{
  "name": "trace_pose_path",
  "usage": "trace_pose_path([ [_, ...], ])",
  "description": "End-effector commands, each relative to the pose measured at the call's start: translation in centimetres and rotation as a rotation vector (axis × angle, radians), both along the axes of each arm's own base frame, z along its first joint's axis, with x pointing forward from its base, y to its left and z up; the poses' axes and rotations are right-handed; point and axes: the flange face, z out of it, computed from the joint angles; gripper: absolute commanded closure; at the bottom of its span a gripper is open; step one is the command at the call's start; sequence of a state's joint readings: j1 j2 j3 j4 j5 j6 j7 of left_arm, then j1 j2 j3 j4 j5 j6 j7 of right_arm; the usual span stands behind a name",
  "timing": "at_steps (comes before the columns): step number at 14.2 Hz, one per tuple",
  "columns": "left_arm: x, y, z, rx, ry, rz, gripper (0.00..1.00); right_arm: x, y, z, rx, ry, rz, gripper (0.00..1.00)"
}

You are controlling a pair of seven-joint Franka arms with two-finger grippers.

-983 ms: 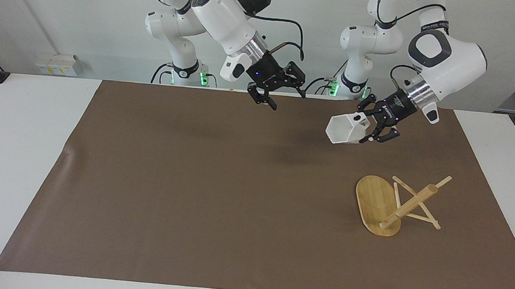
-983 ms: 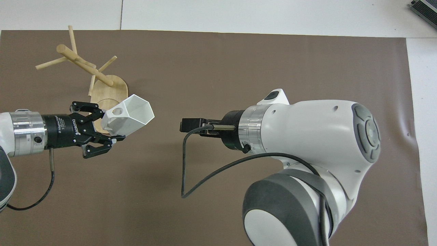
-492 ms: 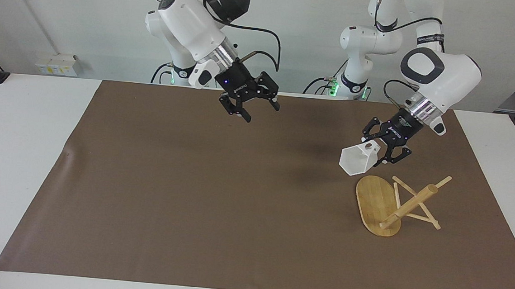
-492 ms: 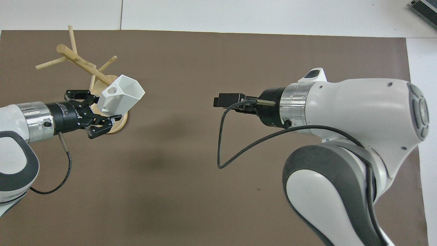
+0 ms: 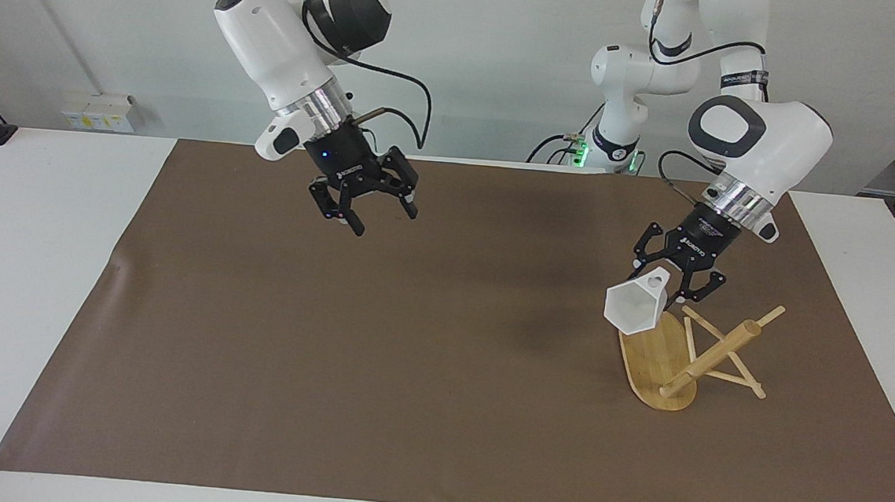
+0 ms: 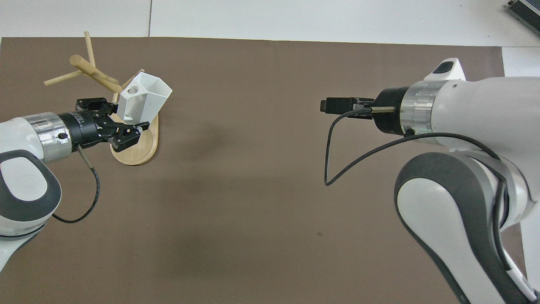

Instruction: Hang cup on rack

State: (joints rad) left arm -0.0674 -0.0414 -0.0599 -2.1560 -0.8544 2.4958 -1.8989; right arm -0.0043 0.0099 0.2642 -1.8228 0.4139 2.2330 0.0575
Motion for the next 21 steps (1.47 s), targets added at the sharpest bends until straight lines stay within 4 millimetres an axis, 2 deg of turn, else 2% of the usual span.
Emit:
trace_pose_path([
  [1,1.2,0.1,-0.3,-0.005,-0.001,0.075,1.0,0.6,-3.3,-0.5,-0.137,-0.042,0.09,0.0],
  [6,1.5,0.4,-0.2,-0.023,0.002,0.151,1.0,0.9,-9.5,0.1,-0.23,-0.09,0.218,0.0],
  [12,1.6,0.7,-0.5,-0.054,0.011,0.205,1.0,0.4,-15.3,1.6,-0.274,-0.055,0.175,0.0],
  [18,1.9,1.1,-1.0,-0.087,0.022,0.267,1.0,0.5,-17.1,2.5,-0.476,-0.055,0.207,0.0],
  [21,2.0,1.4,-1.0,-0.109,0.029,0.322,1.0,0.3,-17.8,2.6,-0.489,-0.023,0.191,0.0],
])
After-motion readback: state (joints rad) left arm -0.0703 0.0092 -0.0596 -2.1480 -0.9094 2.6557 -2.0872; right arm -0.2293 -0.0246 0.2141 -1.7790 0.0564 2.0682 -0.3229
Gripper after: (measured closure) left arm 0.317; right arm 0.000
